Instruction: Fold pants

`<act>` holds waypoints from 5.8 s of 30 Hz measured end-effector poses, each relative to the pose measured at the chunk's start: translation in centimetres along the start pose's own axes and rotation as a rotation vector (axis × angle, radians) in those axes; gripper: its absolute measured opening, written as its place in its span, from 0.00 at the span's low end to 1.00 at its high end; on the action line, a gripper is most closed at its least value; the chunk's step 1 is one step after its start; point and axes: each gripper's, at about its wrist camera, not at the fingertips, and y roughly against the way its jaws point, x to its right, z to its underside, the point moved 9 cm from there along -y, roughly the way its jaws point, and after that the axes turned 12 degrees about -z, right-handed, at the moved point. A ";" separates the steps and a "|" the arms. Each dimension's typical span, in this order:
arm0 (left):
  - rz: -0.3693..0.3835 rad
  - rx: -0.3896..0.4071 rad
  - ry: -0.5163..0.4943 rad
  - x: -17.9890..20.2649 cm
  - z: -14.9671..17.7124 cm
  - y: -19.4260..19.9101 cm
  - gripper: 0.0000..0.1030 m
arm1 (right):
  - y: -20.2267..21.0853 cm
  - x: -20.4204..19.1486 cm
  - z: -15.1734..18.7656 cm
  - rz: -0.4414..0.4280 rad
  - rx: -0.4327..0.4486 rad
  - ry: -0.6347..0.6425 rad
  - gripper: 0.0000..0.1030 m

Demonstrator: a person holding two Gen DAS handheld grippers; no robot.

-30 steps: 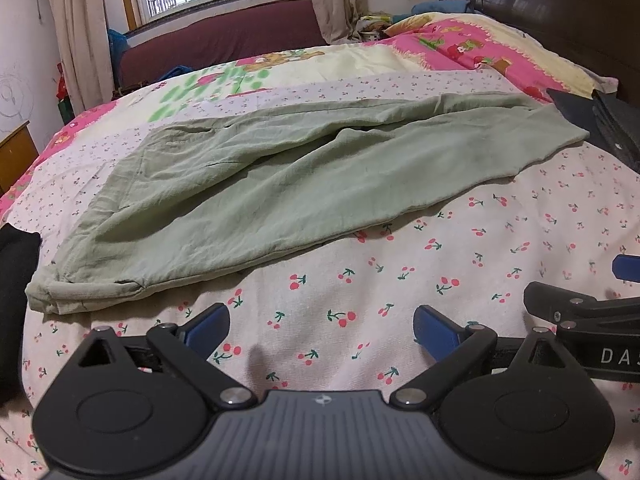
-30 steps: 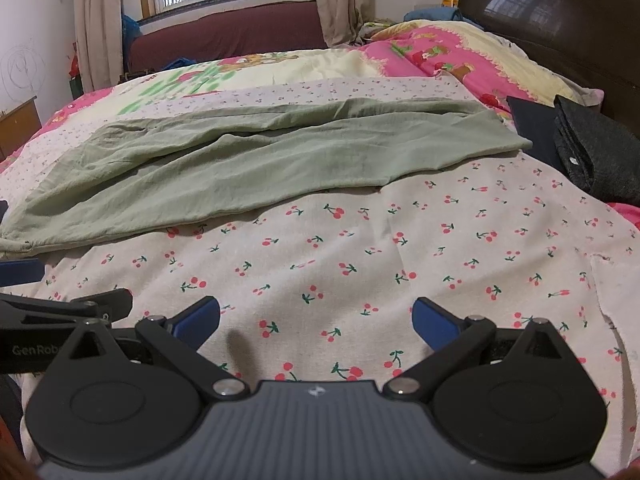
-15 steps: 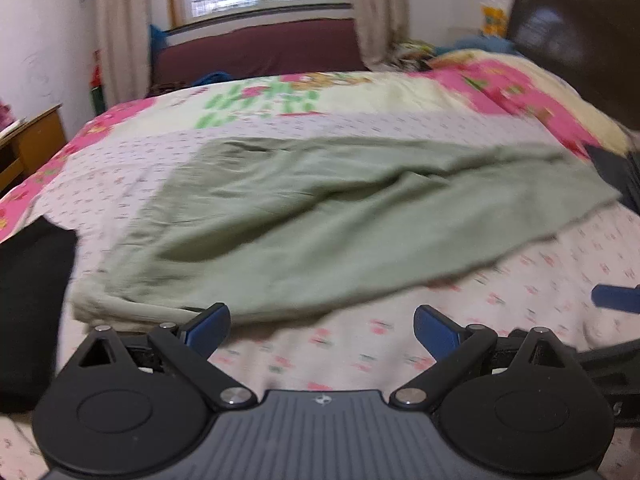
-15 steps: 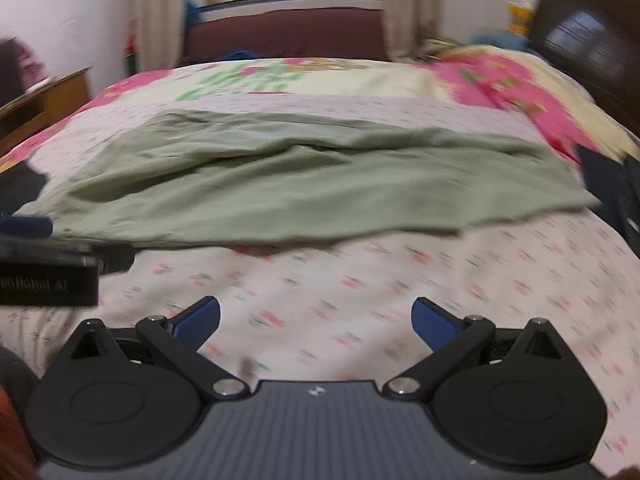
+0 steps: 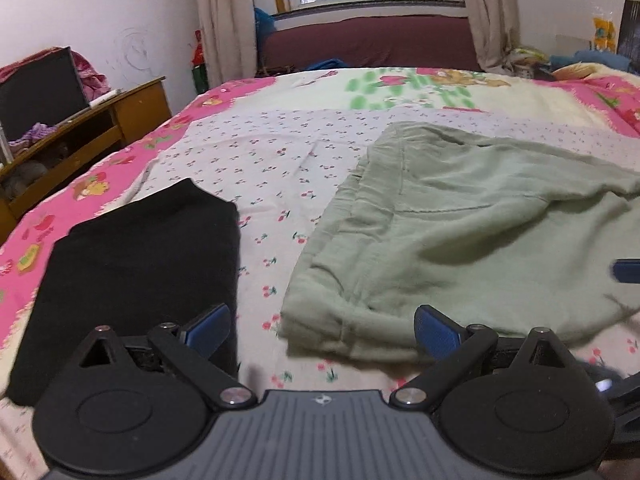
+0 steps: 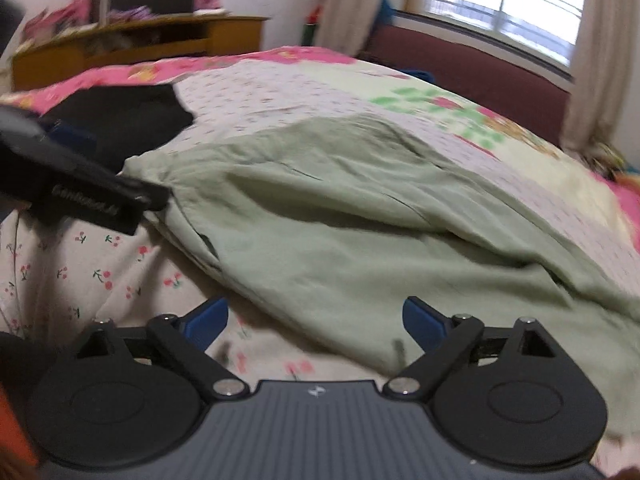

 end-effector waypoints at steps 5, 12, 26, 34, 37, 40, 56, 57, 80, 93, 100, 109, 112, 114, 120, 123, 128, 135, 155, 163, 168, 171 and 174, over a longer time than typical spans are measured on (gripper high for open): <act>0.084 -0.018 -0.074 1.3 0.4 -1.2 0.81 | -1.6 -2.0 0.1 -0.083 -0.060 0.035 0.69; 0.117 -0.029 -0.086 0.9 1.0 -1.5 0.54 | -2.7 -2.8 -0.1 -0.076 -0.079 0.109 0.35; 0.136 -0.085 0.008 -4.7 2.7 0.9 0.36 | -0.6 -8.4 -0.9 -0.223 -0.111 0.034 0.13; 0.064 -0.047 -0.097 -3.9 2.5 1.9 0.45 | 2.8 -5.1 -0.4 -0.197 -0.041 -0.103 0.35; 0.030 -0.019 -0.094 -3.9 1.5 3.2 0.46 | 6.4 0.2 1.9 -0.084 -0.001 -0.248 0.38; 0.050 0.030 -0.095 -2.4 0.2 5.4 0.47 | 10.3 7.3 6.0 0.087 0.013 -0.398 0.38; 0.493 0.101 -0.381 25.8 -2.2 9.7 0.49 | 20.9 36.3 22.1 0.507 0.289 -1.172 0.44; 0.500 0.104 -0.399 26.8 -2.0 9.7 0.49 | 20.7 37.0 22.1 0.502 0.328 -1.187 0.44; 0.584 0.086 -0.533 30.6 1.9 13.3 0.58 | 30.6 32.8 28.4 0.625 0.268 -1.230 0.09; 0.502 0.112 -0.469 26.5 1.7 15.0 0.58 | 29.4 22.1 21.4 0.546 0.179 -0.958 0.09; 0.436 0.091 -0.386 23.1 1.2 14.1 0.59 | 21.2 14.7 15.0 0.330 0.095 -0.713 0.13; 0.340 0.115 -0.340 19.2 -0.9 10.1 0.65 | 17.2 17.6 10.7 0.290 0.097 -0.629 0.28; 0.290 0.118 -0.325 17.4 -2.4 7.5 0.66 | 16.3 21.7 10.8 0.323 0.091 -0.660 0.28; 0.268 0.114 -0.319 16.1 -3.6 5.6 0.66 | 15.1 24.2 10.5 0.324 0.081 -0.671 0.28; 0.223 0.101 -0.305 12.7 -9.4 -1.5 0.66 | 7.9 29.5 6.1 0.202 -0.003 -0.562 0.29; 0.195 0.113 -0.336 11.4 -12.9 -6.1 0.66 | 2.8 31.2 2.6 0.117 -0.069 -0.436 0.30; 0.224 0.098 -0.429 11.2 -16.2 -12.1 0.67 | -4.2 31.2 -2.1 -0.024 -0.159 -0.223 0.42; 0.396 0.026 -0.476 13.2 -19.4 -15.9 0.74 | -9.0 30.1 -4.9 -0.163 -0.332 -0.042 0.45; 0.366 -0.015 -0.719 16.0 -16.0 -16.4 0.28 | -6.2 29.0 -5.5 -0.097 -0.312 -0.024 0.01; 0.349 0.180 -0.645 9.7 -15.1 -3.5 0.26 | 9.7 19.5 -5.6 -0.052 -0.110 -0.025 0.01; 0.319 0.199 -0.556 4.4 -9.5 3.4 0.27 | 13.9 8.8 0.1 -0.139 -0.136 -0.046 0.01; 0.298 0.132 -0.546 2.9 -4.6 4.1 0.28 | 11.8 4.4 4.9 -0.180 -0.230 -0.066 0.01; 0.276 0.084 -0.505 2.4 -1.0 3.8 0.28 | 9.4 2.6 7.8 -0.166 -0.272 -0.088 0.01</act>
